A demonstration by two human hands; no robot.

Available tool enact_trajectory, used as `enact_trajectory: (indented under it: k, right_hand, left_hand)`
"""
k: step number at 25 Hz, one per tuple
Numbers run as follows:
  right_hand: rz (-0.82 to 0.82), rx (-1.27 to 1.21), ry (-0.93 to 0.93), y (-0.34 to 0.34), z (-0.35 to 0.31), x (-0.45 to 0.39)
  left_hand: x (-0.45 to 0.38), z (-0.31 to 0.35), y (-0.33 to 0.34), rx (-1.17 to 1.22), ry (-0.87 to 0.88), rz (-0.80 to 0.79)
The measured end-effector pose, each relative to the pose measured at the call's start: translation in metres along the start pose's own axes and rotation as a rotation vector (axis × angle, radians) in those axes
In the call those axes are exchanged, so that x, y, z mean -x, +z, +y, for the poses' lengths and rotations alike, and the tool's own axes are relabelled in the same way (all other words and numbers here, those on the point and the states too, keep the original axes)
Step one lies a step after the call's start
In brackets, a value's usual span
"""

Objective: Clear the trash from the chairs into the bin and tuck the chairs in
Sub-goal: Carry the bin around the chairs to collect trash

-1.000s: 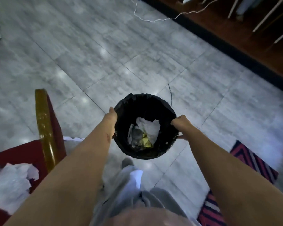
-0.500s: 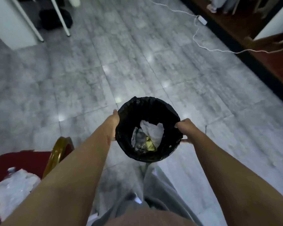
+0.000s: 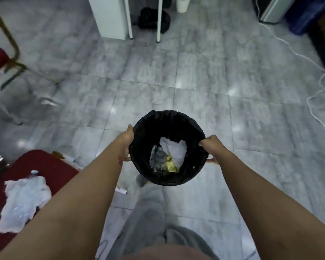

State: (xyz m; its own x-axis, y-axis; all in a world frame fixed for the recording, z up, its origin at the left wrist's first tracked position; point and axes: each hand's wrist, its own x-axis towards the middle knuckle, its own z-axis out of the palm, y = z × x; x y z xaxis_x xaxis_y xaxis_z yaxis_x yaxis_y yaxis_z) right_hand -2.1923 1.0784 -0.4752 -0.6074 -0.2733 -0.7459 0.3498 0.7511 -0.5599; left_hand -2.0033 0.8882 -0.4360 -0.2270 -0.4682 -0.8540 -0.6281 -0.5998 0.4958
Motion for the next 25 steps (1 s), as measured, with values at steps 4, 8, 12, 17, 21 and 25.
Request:
enact_trajectory:
  k: [4,8,12,17,21,25]
  right_hand:
    - [-0.063,0.088,-0.019,0.042,-0.095,-0.047]
    - [-0.118,0.169,-0.110,0.086,-0.180,-0.087]
    - [-0.207,0.282,-0.163,0.145,-0.262,-0.126]
    - [-0.348,0.426,-0.217,0.224,-0.356,-0.179]
    - [-0.463,0.549,-0.311,0.296,-0.437,-0.207]
    - [-0.532,0.699,-0.394,0.367,-0.490,-0.226]
  left_hand:
    - [-0.046,0.057,-0.047,0.122,-0.040,0.048]
    - [-0.075,0.108,-0.093,0.239,-0.015,0.092]
    - [-0.104,0.143,-0.147,0.390,-0.042,0.184]
    - [-0.143,0.181,-0.201,0.560,-0.097,0.330]
    - [-0.171,0.208,-0.243,0.728,-0.119,0.446]
    - [-0.188,0.215,-0.276,0.902,-0.153,0.508]
